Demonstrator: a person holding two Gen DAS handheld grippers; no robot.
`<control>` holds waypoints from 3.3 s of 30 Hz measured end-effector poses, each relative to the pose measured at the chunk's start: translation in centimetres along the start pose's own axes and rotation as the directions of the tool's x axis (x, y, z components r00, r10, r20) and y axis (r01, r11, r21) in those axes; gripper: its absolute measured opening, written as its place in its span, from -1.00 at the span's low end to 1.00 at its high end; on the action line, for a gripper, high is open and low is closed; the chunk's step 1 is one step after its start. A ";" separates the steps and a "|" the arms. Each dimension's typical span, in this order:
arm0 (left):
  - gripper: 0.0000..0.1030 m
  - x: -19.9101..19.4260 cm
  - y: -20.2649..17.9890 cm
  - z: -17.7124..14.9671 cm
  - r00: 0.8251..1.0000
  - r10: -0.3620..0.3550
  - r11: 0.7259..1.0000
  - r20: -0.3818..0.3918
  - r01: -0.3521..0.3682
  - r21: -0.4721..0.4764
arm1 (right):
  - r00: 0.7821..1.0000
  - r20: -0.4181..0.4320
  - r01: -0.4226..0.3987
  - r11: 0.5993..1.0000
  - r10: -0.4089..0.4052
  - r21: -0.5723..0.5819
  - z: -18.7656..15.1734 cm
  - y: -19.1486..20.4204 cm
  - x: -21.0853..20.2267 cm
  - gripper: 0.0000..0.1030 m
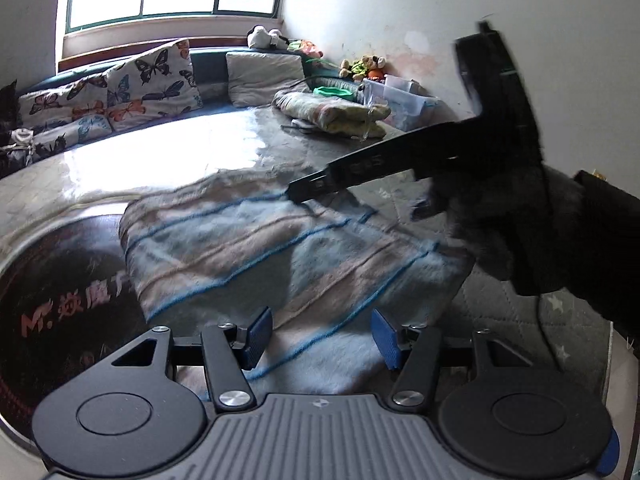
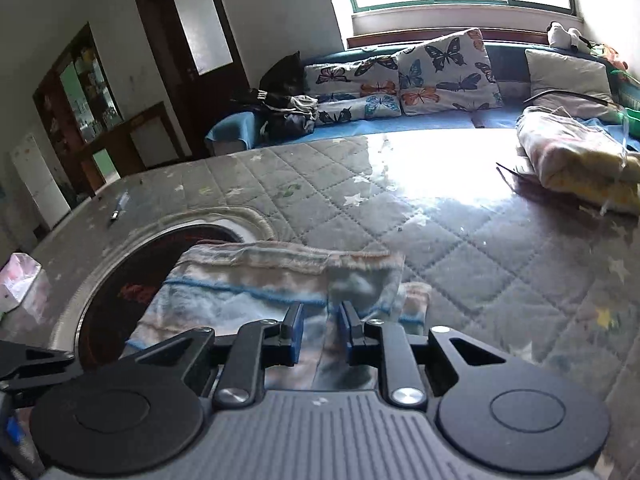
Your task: Fold clothes
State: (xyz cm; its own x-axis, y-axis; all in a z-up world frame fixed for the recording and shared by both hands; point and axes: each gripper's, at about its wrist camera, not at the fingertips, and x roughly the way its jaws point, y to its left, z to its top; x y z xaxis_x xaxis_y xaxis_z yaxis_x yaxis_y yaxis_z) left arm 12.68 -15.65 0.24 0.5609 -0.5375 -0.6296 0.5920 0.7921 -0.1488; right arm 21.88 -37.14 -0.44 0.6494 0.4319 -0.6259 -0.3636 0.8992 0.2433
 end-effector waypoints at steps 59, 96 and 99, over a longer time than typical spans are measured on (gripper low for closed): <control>0.14 -5.7 2.1 -4.5 0.987 0.156 0.986 0.048 -0.152 -0.070 | 0.995 0.065 0.070 0.991 -0.078 0.114 -9.9 1.4 -11.0 -0.29; -0.10 -8.6 5.2 -3.5 0.988 0.138 0.979 0.065 -0.126 -0.162 | 0.998 0.048 0.020 0.974 -0.031 0.224 -8.9 0.7 -10.2 0.11; -0.09 -7.0 6.0 -2.6 0.986 0.161 0.969 0.045 -0.149 -0.195 | 0.998 0.031 0.038 0.974 -0.046 0.222 -8.1 0.7 -8.5 0.14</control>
State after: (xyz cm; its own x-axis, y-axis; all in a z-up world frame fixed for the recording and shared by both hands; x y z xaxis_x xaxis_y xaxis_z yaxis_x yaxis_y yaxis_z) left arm 10.81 -6.34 1.76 0.6742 -0.4155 -0.6106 0.3771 0.9045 -0.1991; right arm 10.69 -40.80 -0.94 0.6859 0.3923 -0.6129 -0.1817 0.9079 0.3777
